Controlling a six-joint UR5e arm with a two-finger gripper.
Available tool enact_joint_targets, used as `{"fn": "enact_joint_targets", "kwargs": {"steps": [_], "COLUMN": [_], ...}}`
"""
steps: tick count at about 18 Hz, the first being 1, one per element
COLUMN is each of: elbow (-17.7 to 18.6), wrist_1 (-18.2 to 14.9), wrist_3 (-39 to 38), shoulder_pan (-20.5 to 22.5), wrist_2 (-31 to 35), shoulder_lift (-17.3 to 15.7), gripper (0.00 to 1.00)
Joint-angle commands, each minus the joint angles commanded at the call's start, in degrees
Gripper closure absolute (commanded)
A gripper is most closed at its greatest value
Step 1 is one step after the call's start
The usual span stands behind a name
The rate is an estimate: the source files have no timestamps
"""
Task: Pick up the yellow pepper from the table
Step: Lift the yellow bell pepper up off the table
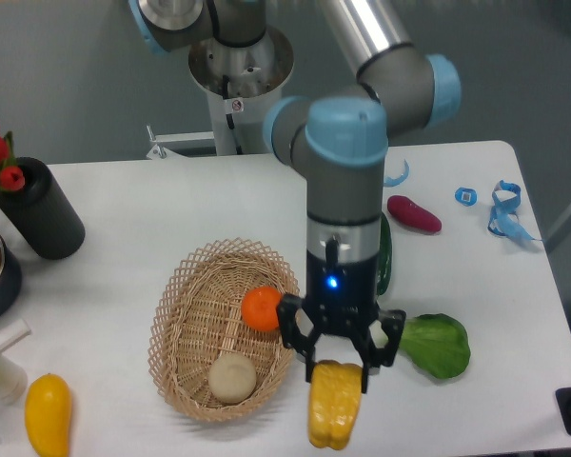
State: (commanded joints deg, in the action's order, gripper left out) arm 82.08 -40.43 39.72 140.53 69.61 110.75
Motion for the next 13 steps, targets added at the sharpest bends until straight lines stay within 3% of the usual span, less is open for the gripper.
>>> {"fn": "enact_joint_targets", "kwargs": {"steps": [5, 13], "elbow": [5.4, 5.8], "wrist_1": [-0.6, -0.6], "wrist_3": [11.9, 13.0], "shoulder_pan": [2.6, 2.7], "wrist_2": [-0.3, -0.3], "shoulder_lift": [-4.0, -4.1], "gripper": [0.72, 0.71]}}
